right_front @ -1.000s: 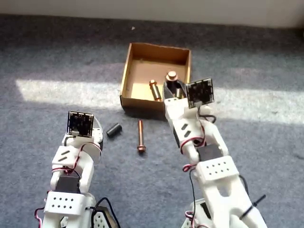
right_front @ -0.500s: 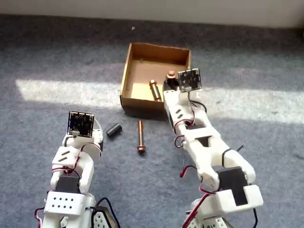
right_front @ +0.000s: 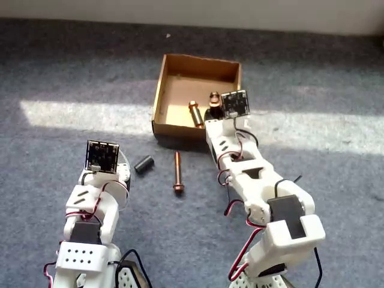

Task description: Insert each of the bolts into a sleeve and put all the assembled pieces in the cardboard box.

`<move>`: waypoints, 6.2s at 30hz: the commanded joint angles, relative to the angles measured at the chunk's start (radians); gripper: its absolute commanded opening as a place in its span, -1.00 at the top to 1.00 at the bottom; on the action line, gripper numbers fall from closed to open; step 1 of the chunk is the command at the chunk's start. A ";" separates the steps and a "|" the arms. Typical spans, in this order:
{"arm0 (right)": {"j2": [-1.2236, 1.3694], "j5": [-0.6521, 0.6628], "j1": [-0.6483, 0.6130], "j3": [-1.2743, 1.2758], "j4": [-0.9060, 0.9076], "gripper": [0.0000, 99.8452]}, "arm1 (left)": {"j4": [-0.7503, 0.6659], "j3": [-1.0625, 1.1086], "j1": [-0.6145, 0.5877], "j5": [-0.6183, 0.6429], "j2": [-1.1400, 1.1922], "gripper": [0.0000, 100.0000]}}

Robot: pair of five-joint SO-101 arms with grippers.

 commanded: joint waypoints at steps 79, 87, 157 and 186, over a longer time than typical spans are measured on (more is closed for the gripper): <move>0.309 -0.775 -0.558 -0.854 1.302 0.66 | -0.121 0.027 -0.272 -0.012 -0.013 0.99; 0.312 -0.750 -0.555 -0.854 1.302 0.87 | -0.121 0.030 -0.268 -0.012 -0.013 0.99; -0.820 -0.061 0.097 0.346 0.980 0.99 | -0.117 0.030 -0.180 -0.017 -0.008 0.98; -0.825 -0.061 0.222 0.366 0.918 0.99 | 0.674 -0.503 0.120 -0.281 0.001 0.99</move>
